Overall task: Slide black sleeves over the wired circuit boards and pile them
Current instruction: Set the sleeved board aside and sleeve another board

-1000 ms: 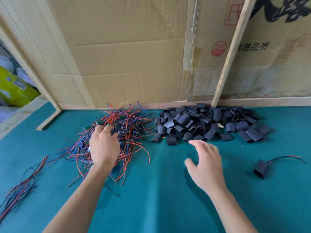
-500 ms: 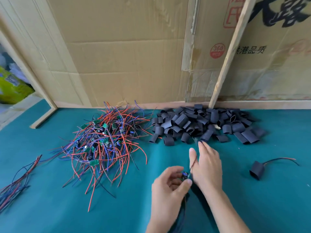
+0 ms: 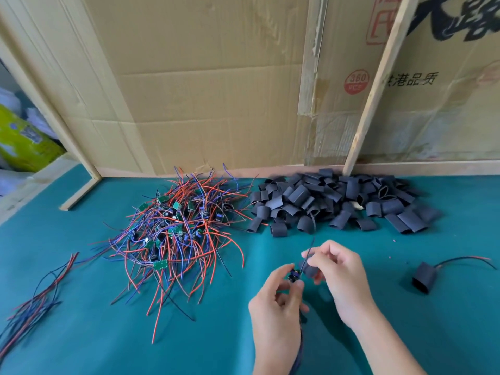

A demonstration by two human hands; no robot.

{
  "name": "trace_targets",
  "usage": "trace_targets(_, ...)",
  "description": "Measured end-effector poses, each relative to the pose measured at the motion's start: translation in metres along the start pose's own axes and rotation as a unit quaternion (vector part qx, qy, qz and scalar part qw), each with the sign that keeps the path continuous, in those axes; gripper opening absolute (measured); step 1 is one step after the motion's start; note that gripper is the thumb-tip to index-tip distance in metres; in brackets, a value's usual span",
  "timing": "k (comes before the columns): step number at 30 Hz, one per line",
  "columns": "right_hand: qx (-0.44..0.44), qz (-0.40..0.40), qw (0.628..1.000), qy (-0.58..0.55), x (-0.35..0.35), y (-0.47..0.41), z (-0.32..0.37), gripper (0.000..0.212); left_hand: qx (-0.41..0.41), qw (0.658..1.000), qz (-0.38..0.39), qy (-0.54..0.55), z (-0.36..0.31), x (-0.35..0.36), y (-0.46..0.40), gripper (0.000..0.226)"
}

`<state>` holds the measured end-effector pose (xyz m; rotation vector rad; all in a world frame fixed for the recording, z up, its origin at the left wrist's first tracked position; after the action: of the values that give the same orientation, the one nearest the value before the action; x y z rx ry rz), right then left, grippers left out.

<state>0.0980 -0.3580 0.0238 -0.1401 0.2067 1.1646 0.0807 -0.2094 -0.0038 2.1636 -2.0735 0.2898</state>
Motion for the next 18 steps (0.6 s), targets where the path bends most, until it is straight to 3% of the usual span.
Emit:
trace_targets(4, 0.027, -0.005, 0.999, -0.02, -0.0086, -0.0025, -0.0071, 0.023, 0.003, 1.0, 0.008, 0.009, -0.0048, -0.0007, 0.0017, 0.032)
trace_targets(10, 0.032, 0.082, 0.992, -0.094, -0.0004, -0.0019, -0.008, 0.012, 0.003, 1.0, 0.015, 0.016, -0.0102, -0.0011, 0.0045, 0.02)
trace_targets(13, 0.036, 0.088, 0.986, -0.136, -0.0033, -0.0033, -0.0087, 0.023, 0.001, 1.0, 0.009, 0.018, -0.0106, -0.0013, 0.0047, 0.02)
trace_targets(18, 0.031, 0.121, 0.986, -0.114, -0.0013, -0.0012, -0.0085, 0.039, -0.006, 1.0, -0.003, 0.021, -0.0101, -0.0006, 0.0062, 0.018)
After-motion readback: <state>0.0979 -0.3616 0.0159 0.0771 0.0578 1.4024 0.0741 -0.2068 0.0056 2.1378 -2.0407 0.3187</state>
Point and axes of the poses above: each hand's wrist, its own y-axis away from the middle knuckle, its own x-axis out of the palm, z = x × y, the point moved 4 cm from there along -y, towards the middle knuckle, and after that the axes turned 14 degrees about y, right-handed, at the moved point
